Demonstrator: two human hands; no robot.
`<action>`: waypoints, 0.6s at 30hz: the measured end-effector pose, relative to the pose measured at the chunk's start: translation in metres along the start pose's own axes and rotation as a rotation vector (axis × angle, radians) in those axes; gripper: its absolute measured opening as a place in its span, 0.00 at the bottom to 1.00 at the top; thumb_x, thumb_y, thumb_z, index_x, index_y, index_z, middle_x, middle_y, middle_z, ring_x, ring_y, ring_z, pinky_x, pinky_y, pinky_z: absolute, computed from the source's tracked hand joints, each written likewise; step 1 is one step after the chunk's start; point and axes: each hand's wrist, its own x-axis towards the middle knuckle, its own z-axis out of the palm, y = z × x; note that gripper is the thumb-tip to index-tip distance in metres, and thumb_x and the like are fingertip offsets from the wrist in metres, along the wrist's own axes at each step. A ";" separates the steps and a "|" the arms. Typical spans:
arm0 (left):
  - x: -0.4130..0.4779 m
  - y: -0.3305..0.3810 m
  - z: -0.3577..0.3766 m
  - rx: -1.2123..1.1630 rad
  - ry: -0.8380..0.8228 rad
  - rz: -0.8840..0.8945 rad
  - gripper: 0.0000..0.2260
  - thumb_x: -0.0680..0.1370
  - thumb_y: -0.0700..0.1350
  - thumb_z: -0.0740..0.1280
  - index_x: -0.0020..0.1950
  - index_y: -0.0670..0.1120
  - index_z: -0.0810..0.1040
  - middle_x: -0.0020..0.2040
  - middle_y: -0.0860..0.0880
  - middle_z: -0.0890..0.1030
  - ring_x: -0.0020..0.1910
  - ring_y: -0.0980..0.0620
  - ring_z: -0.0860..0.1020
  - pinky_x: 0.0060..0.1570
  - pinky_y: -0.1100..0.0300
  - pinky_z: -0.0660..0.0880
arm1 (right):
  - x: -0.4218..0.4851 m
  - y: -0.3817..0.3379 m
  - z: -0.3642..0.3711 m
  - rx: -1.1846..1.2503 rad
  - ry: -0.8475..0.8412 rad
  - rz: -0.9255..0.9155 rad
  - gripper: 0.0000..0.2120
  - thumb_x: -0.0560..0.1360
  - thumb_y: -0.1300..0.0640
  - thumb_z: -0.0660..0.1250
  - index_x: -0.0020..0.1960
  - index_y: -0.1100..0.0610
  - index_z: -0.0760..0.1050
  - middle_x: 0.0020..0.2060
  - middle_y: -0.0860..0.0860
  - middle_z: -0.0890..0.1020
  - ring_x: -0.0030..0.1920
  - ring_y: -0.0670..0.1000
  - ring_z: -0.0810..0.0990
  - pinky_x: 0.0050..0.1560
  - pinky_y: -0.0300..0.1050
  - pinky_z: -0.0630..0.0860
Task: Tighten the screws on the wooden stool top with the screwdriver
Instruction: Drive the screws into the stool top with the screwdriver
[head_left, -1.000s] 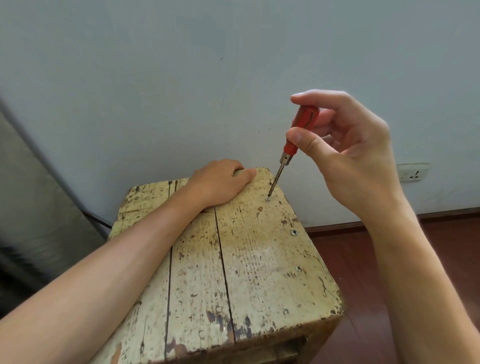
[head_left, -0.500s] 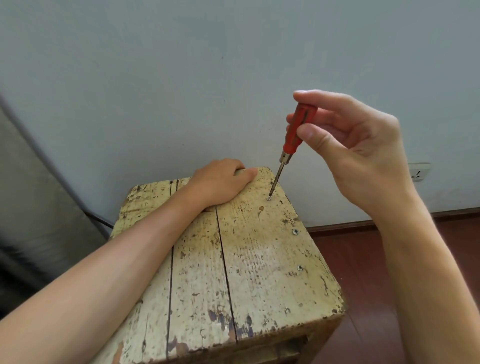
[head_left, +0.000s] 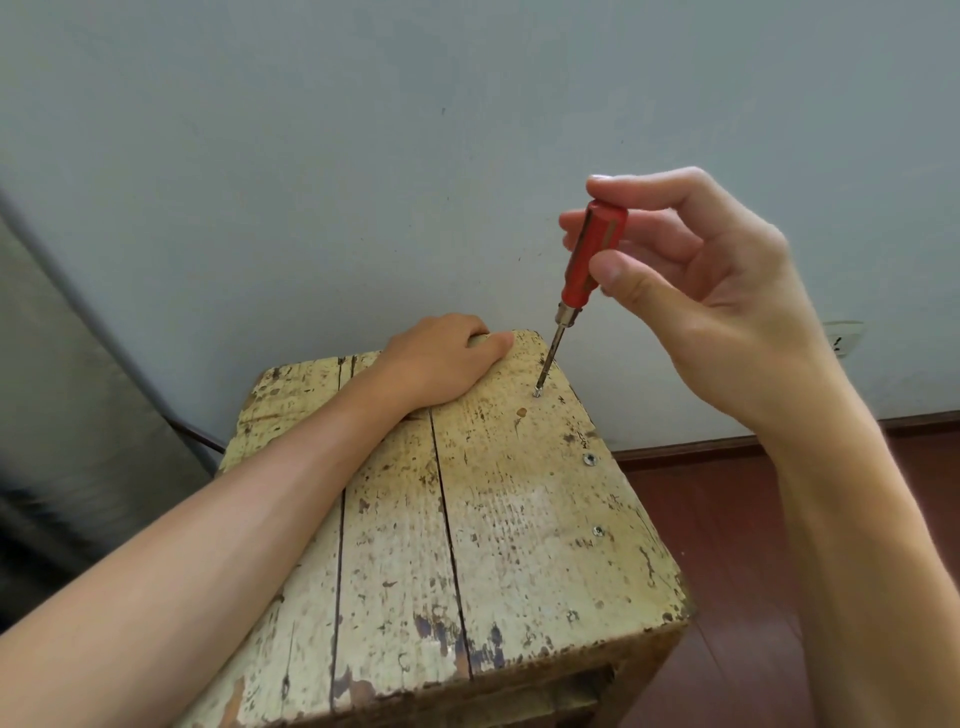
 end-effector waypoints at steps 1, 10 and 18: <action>0.000 0.000 0.000 -0.003 -0.002 0.002 0.22 0.82 0.67 0.55 0.57 0.53 0.80 0.52 0.54 0.81 0.52 0.50 0.79 0.57 0.47 0.76 | 0.000 0.000 0.000 0.019 -0.028 0.014 0.16 0.84 0.70 0.66 0.67 0.54 0.74 0.61 0.56 0.86 0.65 0.50 0.86 0.62 0.42 0.81; 0.000 0.000 0.000 -0.001 0.000 0.004 0.22 0.82 0.67 0.55 0.58 0.54 0.80 0.53 0.54 0.81 0.53 0.49 0.79 0.58 0.47 0.75 | 0.001 -0.001 0.009 -0.037 0.102 0.004 0.17 0.81 0.68 0.72 0.60 0.50 0.73 0.50 0.48 0.86 0.51 0.53 0.89 0.53 0.51 0.86; 0.002 -0.002 0.001 -0.007 0.001 0.004 0.22 0.82 0.67 0.55 0.58 0.55 0.80 0.54 0.55 0.81 0.54 0.49 0.79 0.59 0.46 0.75 | 0.000 0.002 0.012 -0.160 0.225 -0.019 0.17 0.79 0.61 0.78 0.60 0.45 0.76 0.44 0.46 0.84 0.45 0.49 0.89 0.47 0.58 0.85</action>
